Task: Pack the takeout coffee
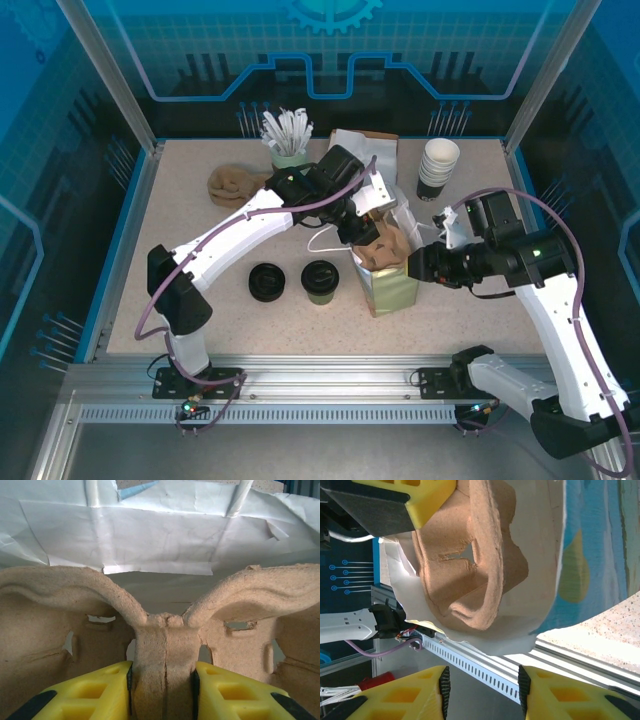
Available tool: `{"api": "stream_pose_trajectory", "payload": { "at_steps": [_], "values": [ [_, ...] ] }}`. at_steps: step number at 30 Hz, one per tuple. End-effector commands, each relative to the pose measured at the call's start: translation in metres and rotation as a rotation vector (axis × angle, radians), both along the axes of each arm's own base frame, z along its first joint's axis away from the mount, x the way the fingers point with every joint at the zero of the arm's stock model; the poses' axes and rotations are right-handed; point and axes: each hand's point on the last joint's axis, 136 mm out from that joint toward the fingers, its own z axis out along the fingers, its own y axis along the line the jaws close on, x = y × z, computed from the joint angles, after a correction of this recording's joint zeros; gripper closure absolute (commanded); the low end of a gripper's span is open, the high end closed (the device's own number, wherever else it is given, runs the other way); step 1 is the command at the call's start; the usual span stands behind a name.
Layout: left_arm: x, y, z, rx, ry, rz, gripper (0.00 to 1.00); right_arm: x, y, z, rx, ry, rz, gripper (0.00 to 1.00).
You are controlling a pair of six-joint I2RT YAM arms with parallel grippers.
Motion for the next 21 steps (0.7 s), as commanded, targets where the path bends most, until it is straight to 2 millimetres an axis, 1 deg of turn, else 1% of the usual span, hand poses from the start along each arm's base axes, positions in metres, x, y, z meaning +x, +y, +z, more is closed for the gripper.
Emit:
{"api": "stream_pose_trajectory", "payload": {
  "at_steps": [1, 8, 14, 18, 21],
  "values": [
    [-0.003, -0.006, 0.001, 0.022, -0.028, -0.033, 0.65, -0.001, 0.000, 0.017, 0.001, -0.056, 0.017, 0.58],
    [-0.007, -0.011, -0.004, 0.076, -0.033, -0.047, 0.65, 0.016, -0.017, 0.031, -0.085, -0.145, -0.035, 0.55],
    [-0.010, -0.017, -0.011, 0.119, -0.034, -0.055, 0.65, 0.043, -0.045, 0.029, -0.247, -0.235, -0.101, 0.52],
    [-0.011, -0.019, -0.013, 0.124, -0.033, -0.056, 0.65, 0.061, -0.048, 0.030, -0.269, -0.307, -0.088, 0.51],
    [-0.011, -0.020, -0.015, 0.130, -0.036, -0.055, 0.65, 0.073, -0.047, 0.025, -0.278, -0.323, -0.072, 0.51]
  ]
}}
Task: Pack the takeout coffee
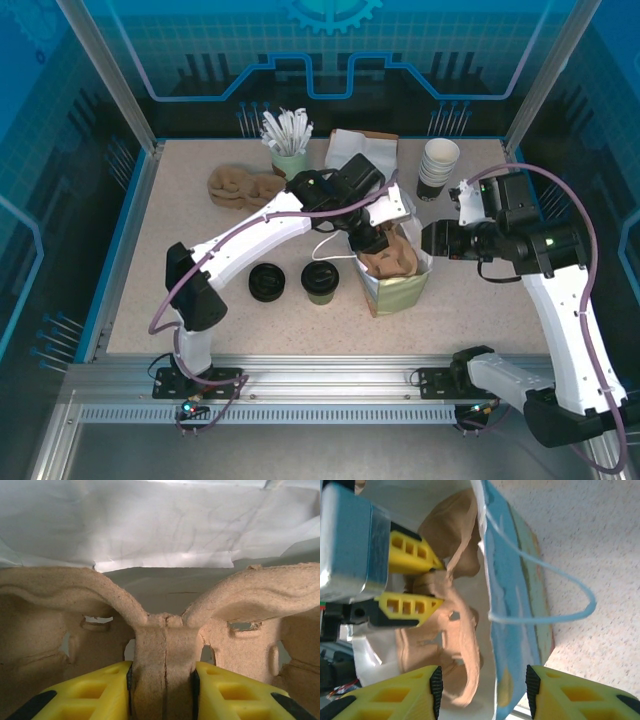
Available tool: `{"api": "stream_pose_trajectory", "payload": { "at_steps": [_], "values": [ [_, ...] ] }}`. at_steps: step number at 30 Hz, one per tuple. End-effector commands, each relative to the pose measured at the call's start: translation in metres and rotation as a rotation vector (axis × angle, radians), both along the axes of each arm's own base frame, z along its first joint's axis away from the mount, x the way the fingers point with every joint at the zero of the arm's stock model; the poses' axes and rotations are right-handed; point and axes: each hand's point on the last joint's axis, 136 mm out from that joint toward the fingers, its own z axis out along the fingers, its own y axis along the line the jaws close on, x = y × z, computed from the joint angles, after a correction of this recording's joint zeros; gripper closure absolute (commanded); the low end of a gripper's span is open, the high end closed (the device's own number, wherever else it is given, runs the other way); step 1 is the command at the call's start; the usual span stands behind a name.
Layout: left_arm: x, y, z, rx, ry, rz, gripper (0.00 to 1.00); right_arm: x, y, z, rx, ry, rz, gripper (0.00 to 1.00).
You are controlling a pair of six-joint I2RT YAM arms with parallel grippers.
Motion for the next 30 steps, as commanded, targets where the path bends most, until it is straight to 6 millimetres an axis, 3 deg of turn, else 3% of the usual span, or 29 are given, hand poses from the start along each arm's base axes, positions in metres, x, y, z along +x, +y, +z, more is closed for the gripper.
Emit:
{"api": "stream_pose_trajectory", "payload": {
  "at_steps": [1, 14, 24, 30],
  "values": [
    [0.000, -0.002, 0.000, 0.023, -0.014, -0.013, 0.65, 0.021, -0.002, -0.002, -0.039, -0.061, 0.033, 0.51],
    [-0.003, -0.004, -0.006, 0.045, -0.011, -0.019, 0.65, 0.033, 0.022, -0.030, 0.040, -0.008, 0.133, 0.53],
    [-0.004, -0.003, -0.006, 0.061, -0.024, -0.020, 0.65, 0.025, 0.029, -0.025, 0.098, -0.022, 0.154, 0.87],
    [-0.006, -0.006, -0.007, 0.058, -0.023, -0.029, 0.65, 0.019, 0.033, -0.025, 0.123, -0.024, 0.157, 0.95]
  ]
}}
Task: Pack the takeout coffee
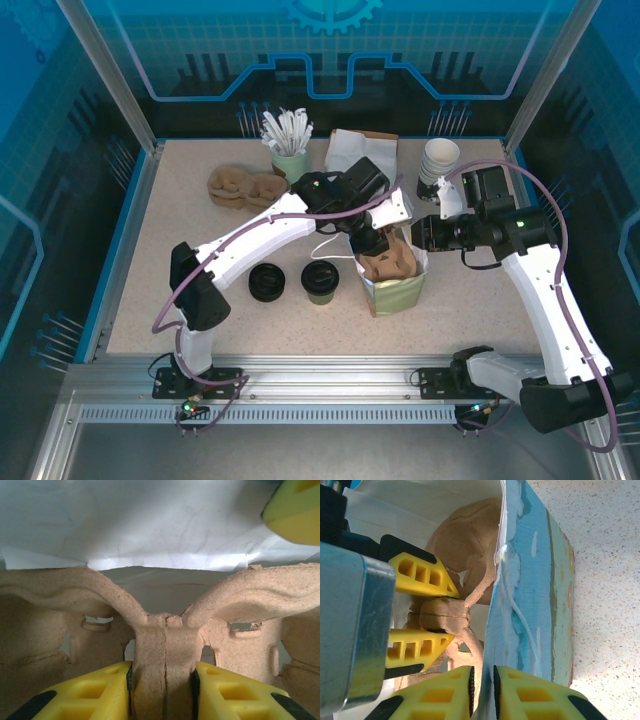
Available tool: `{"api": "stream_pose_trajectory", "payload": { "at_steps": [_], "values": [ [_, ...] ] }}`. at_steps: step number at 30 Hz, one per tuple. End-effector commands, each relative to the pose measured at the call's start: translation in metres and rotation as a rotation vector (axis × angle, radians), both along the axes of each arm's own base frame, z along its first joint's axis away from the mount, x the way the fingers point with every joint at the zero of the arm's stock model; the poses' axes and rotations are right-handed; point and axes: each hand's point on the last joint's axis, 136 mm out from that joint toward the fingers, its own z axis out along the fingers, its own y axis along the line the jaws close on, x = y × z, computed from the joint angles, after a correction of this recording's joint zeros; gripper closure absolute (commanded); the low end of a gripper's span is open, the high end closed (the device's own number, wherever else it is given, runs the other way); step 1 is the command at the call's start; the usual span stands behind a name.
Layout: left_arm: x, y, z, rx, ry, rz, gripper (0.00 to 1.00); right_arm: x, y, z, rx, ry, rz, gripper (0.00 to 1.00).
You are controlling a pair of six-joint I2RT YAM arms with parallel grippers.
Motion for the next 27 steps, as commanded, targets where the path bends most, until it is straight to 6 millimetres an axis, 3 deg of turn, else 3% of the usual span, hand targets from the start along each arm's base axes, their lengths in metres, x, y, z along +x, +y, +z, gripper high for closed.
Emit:
{"api": "stream_pose_trajectory", "payload": {
  "at_steps": [1, 27],
  "values": [
    [-0.004, -0.006, 0.000, 0.011, -0.012, -0.035, 0.65, -0.011, 0.006, 0.005, 0.067, -0.026, 0.011, 0.96],
    [-0.007, -0.013, -0.036, 0.067, 0.014, -0.085, 0.65, -0.014, 0.006, 0.005, 0.057, -0.024, -0.023, 1.00]
  ]
}}
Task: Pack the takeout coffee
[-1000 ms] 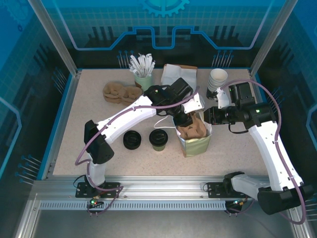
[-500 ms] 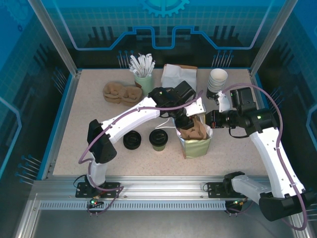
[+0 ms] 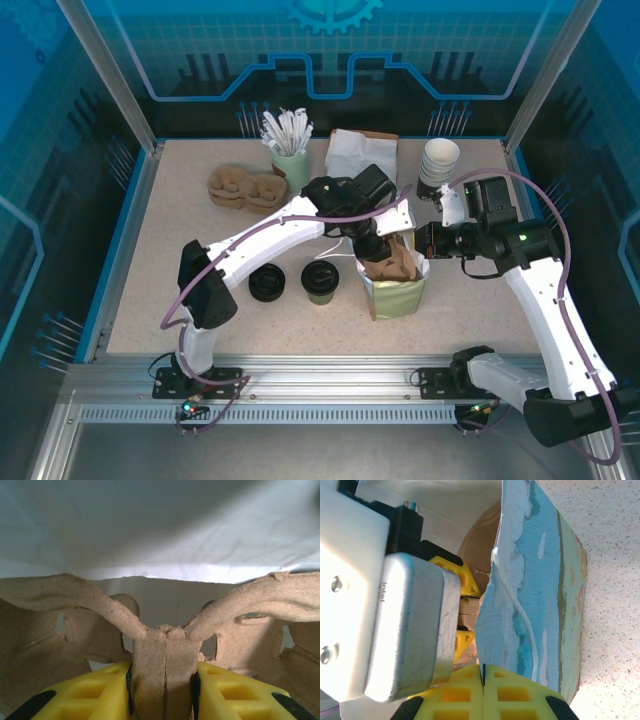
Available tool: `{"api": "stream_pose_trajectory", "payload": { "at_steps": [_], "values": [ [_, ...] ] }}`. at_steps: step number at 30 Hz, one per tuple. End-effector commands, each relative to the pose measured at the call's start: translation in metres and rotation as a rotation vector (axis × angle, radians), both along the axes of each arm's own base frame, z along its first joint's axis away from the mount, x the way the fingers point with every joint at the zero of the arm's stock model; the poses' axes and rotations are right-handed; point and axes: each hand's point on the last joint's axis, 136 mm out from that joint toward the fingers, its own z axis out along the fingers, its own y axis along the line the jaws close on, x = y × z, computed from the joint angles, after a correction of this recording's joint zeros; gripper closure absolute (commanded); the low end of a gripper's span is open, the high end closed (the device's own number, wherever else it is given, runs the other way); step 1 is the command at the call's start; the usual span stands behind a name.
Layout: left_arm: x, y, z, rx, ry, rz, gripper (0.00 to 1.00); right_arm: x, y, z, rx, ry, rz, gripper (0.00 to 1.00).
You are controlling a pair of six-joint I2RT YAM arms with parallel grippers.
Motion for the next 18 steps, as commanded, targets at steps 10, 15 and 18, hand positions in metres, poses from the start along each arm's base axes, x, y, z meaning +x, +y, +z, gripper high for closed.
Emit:
{"api": "stream_pose_trajectory", "payload": {
  "at_steps": [10, 15, 18],
  "values": [
    [-0.005, -0.009, -0.030, 0.016, 0.034, -0.046, 0.65, -0.003, -0.007, 0.004, -0.046, -0.025, -0.030, 1.00],
    [-0.004, -0.010, -0.035, 0.018, 0.043, -0.047, 0.65, -0.005, -0.018, 0.000, -0.105, -0.024, -0.058, 1.00],
    [-0.003, -0.011, -0.039, 0.022, 0.049, -0.050, 0.65, -0.005, -0.025, -0.002, -0.147, -0.024, -0.079, 1.00]
  ]
}}
